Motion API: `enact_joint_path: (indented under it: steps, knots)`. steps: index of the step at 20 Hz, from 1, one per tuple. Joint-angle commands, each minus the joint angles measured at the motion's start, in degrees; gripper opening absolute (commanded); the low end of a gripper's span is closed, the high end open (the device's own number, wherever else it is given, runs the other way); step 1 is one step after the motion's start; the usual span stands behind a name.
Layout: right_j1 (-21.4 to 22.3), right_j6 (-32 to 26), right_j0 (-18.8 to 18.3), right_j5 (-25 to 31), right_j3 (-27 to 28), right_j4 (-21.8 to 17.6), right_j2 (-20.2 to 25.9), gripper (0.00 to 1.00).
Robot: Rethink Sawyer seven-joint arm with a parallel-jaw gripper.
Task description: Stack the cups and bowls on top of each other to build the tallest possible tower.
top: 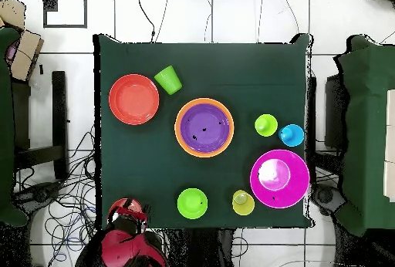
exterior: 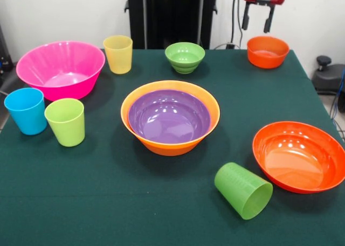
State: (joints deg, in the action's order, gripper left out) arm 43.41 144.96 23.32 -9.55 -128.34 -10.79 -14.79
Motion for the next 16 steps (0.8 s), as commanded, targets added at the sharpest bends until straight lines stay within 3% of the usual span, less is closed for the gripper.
enact_joint_path:
  steps: [1,4,6,9,11,16]
  knots:
    - [-2.4,2.7,1.1,3.6,-0.9,-1.5,6.3,1.0]
    - [-13.6,5.4,11.0,-4.3,3.2,4.1,-0.8,1.0]
    - [-17.8,5.9,17.3,-5.2,4.9,7.8,-4.7,1.0]
    - [-20.0,4.7,22.3,-2.5,6.3,9.8,-7.2,1.0]
    - [-20.6,3.3,23.5,-0.9,6.9,9.3,-7.1,1.0]
    - [-19.8,0.4,21.1,2.7,7.6,4.7,-3.3,1.0]
